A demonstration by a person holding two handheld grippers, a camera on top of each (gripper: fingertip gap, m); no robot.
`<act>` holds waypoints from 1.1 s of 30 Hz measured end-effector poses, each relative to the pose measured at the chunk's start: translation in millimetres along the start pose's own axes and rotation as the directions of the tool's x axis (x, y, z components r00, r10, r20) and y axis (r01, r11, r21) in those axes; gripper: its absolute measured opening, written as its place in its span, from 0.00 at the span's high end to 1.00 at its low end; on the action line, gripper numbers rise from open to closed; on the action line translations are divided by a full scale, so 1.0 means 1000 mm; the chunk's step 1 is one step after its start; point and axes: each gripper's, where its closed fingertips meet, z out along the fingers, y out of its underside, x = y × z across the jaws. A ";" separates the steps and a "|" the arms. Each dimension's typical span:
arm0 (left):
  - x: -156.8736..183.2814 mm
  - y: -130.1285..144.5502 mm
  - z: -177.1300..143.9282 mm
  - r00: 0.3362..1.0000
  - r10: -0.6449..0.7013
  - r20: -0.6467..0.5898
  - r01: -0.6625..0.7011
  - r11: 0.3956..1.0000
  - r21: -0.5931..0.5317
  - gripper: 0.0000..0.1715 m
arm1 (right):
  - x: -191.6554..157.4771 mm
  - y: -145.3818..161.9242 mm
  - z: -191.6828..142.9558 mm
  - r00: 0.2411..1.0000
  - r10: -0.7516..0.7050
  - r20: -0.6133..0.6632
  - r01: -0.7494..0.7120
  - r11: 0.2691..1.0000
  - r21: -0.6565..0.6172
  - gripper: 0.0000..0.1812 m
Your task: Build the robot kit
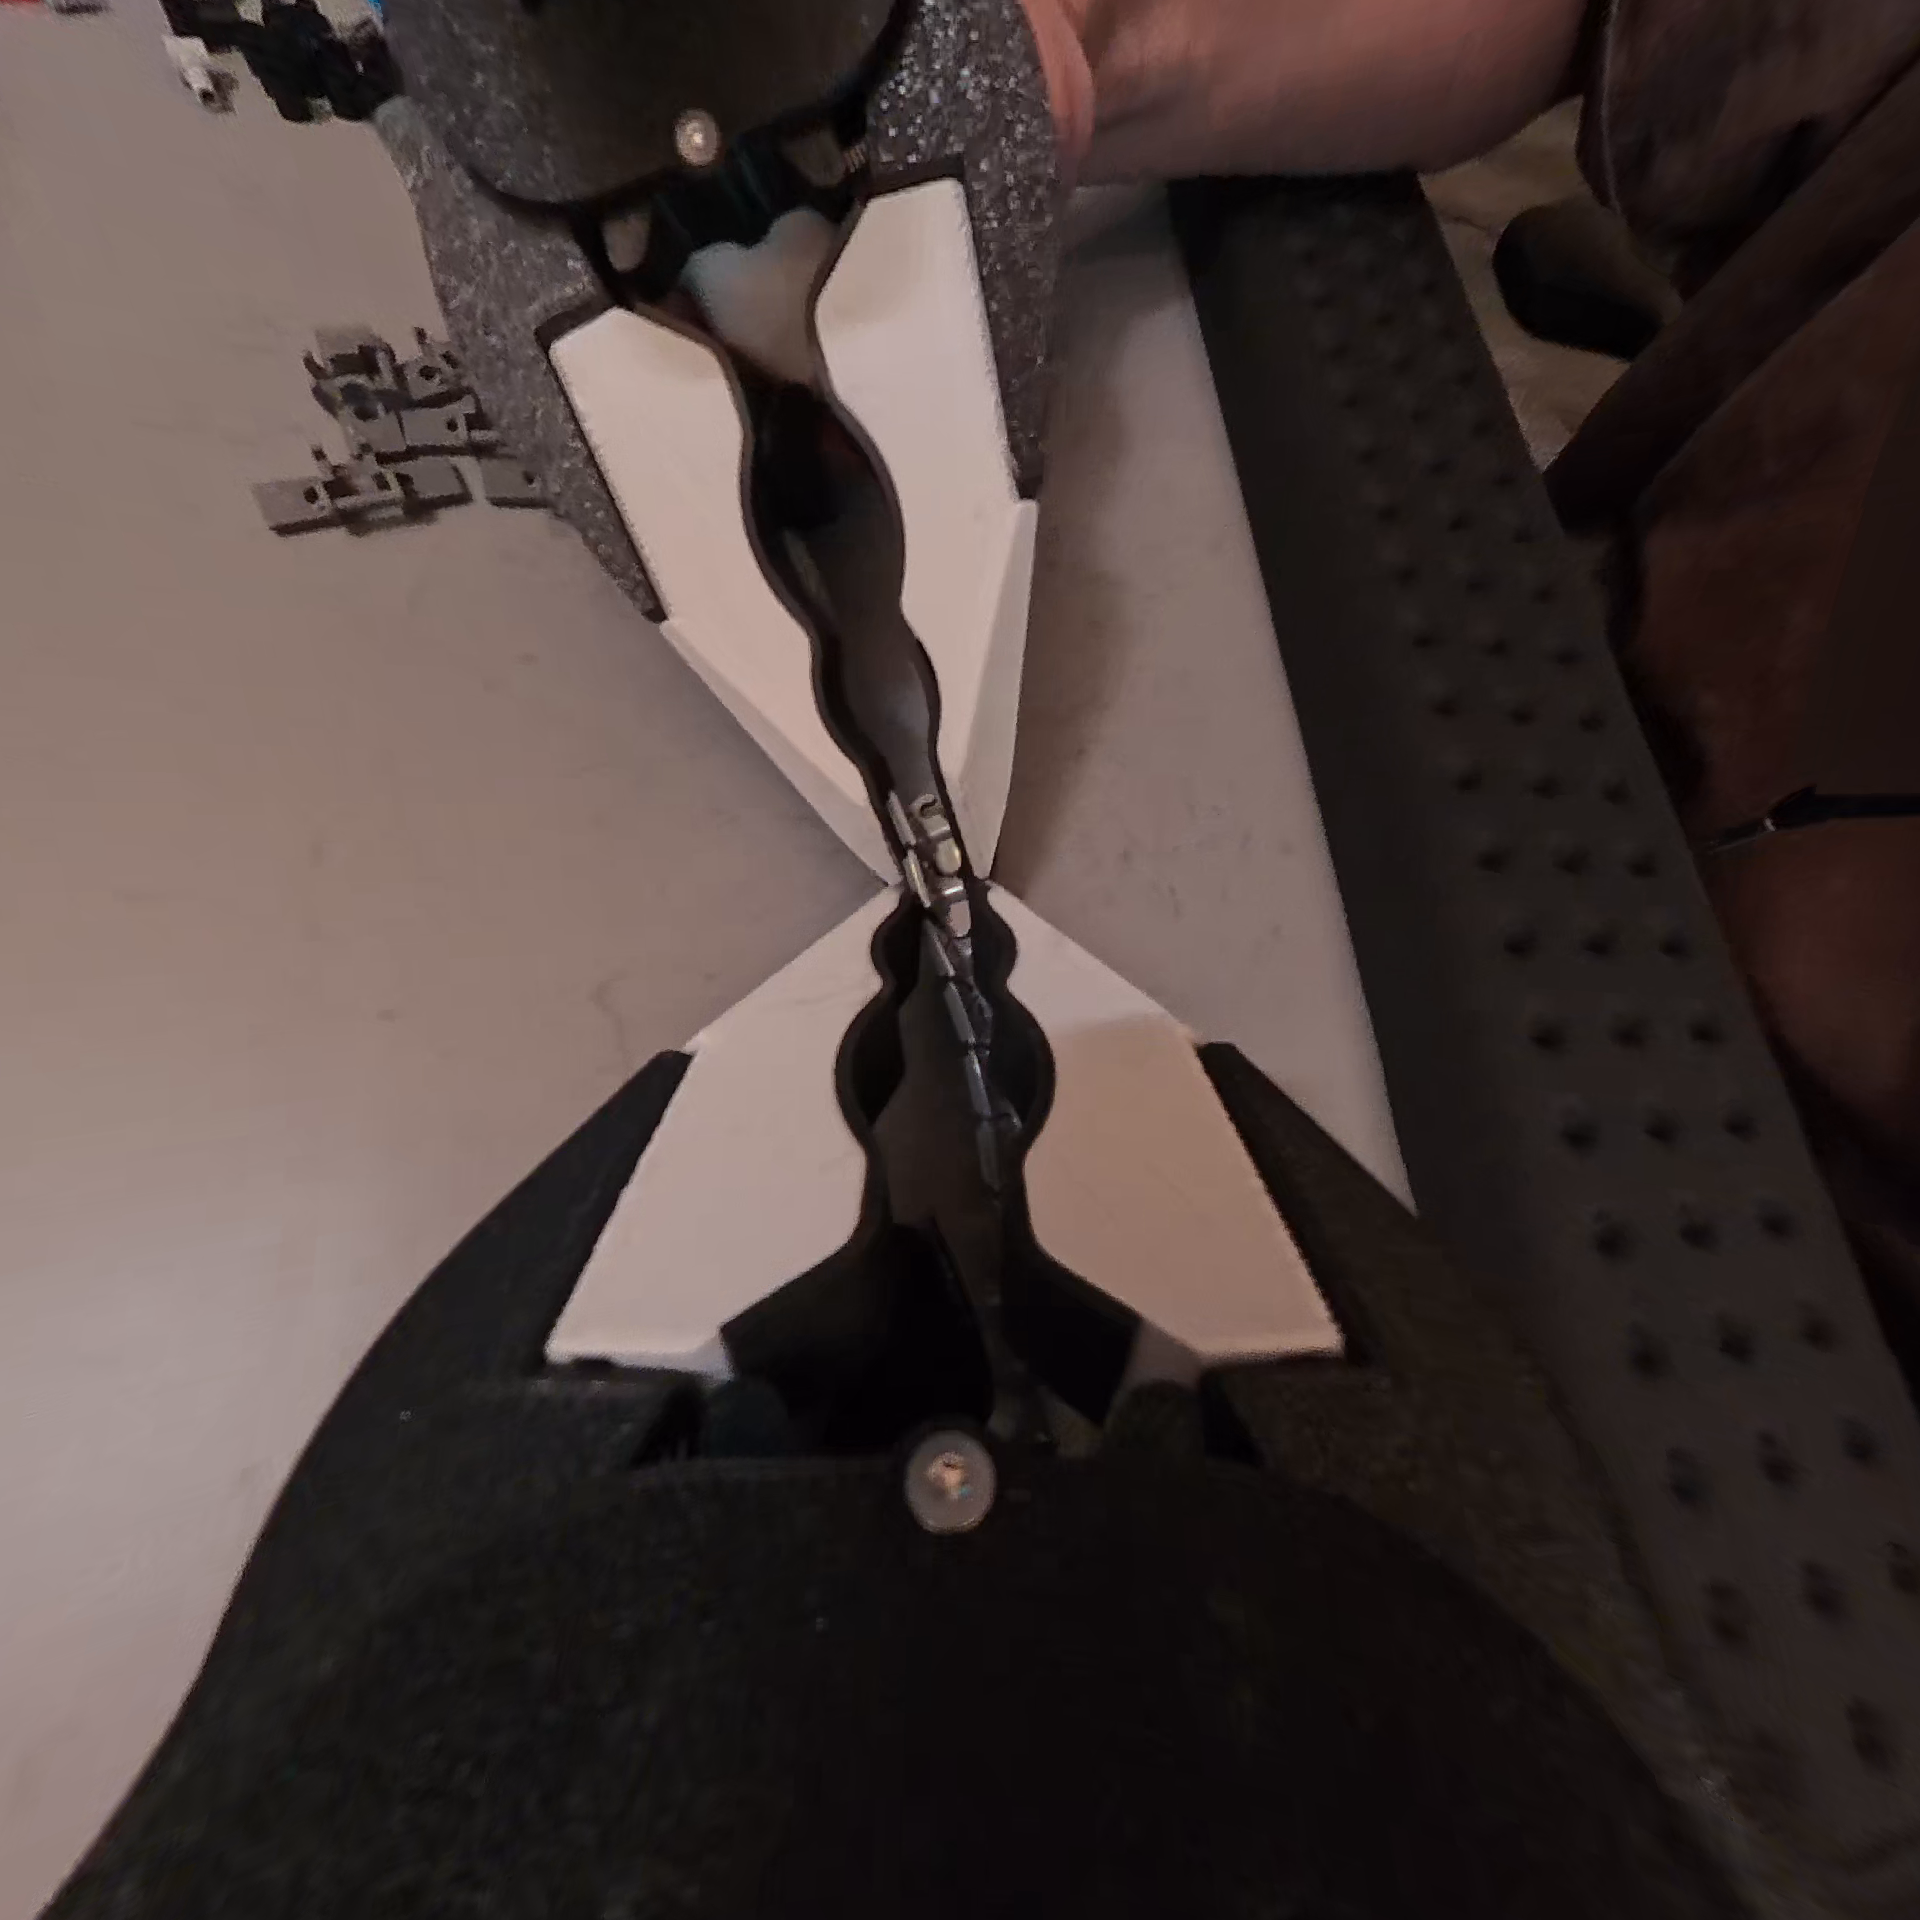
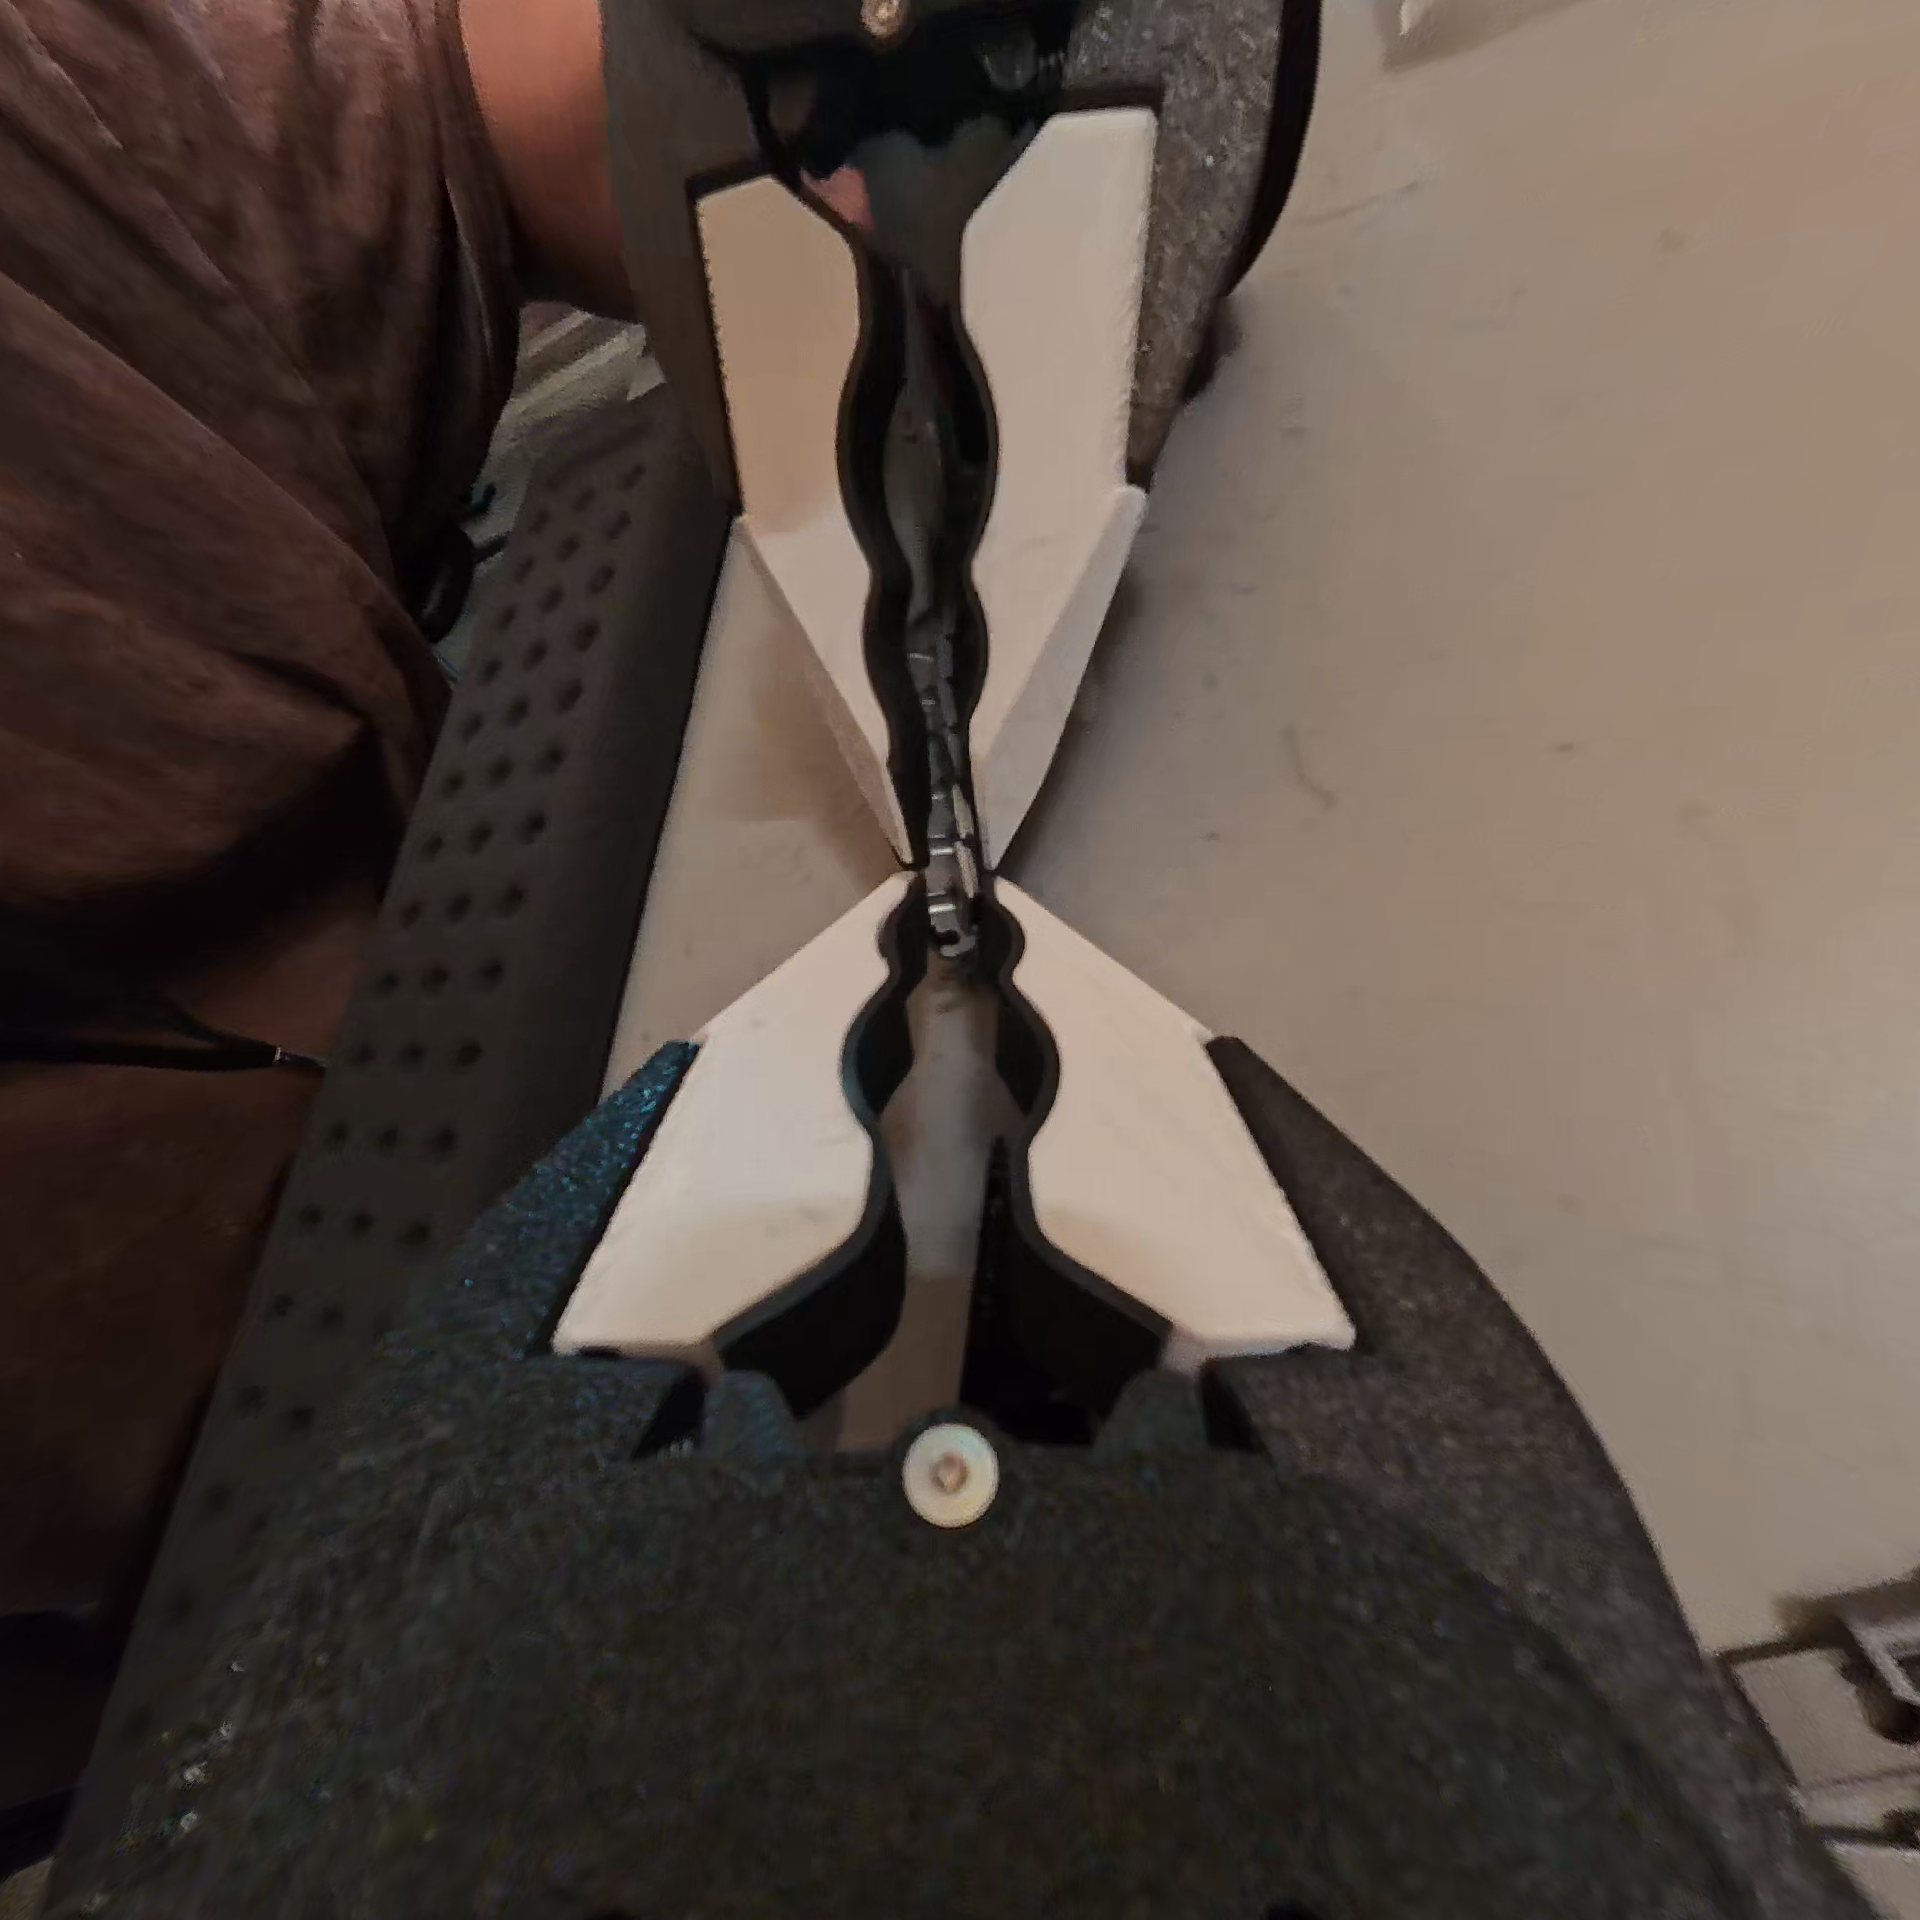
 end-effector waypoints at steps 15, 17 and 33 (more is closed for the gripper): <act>-0.006 0.002 -0.001 1.000 -0.022 -0.005 0.022 1.000 0.003 0.94 | 0.005 0.000 -0.001 0.998 0.056 0.018 -0.056 0.998 -0.021 0.94; -0.007 0.002 0.000 1.000 -0.027 0.002 0.027 1.000 0.002 0.95 | 0.006 0.000 -0.002 0.998 0.061 0.009 -0.061 0.998 -0.012 0.94; -0.008 0.003 0.000 0.999 -0.054 0.003 0.054 0.999 -0.001 0.94 | 0.005 0.009 0.001 0.994 0.107 -0.011 -0.107 0.993 -0.052 0.96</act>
